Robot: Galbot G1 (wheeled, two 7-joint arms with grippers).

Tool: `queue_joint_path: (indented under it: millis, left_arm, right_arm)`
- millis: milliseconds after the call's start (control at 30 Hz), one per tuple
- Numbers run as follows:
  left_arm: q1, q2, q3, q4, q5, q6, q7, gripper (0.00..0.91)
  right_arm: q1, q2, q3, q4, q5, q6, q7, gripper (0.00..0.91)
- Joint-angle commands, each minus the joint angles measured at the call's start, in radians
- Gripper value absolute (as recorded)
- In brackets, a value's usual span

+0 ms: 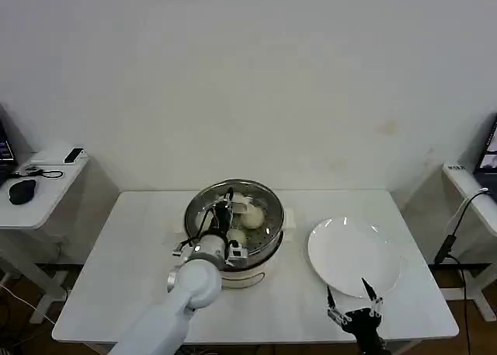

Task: Take steamed baozi put them in steamer then cover it.

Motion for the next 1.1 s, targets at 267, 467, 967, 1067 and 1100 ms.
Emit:
queue_joint_path:
  millis: [267,467,967,1067,1100]
  left_arm:
    - [0.005,0.002,-0.001,-0.005,0.008,-0.003,-0.001,0.0]
    - [0.012,-0.008,-0.004,-0.005,0.012,-0.011,-0.001,0.907]
    - [0.168,0.07,-0.067,-0.196,-0.037,-0.021,-0.016,0.907]
    - [0.228,0.089,-0.089,-0.269,-0.067,-0.026,-0.021,0.907]
    - [0.241,0.093,-0.093,-0.284,-0.075,-0.03,-0.023,0.907]
  right_arm:
    - [0.001,0.002,-0.011,-0.002,-0.003,0.0,0.001,0.907]
    - [0.001,0.002,-0.014,-0.002,-0.005,0.0,0.001,0.907]
    - [-0.002,-0.001,-0.025,-0.001,-0.011,-0.001,0.004,0.907]
    - [-0.002,-0.004,-0.024,-0.001,-0.009,-0.002,0.005,0.907]
    - [-0.002,-0.004,-0.024,-0.001,-0.009,-0.002,0.005,0.907]
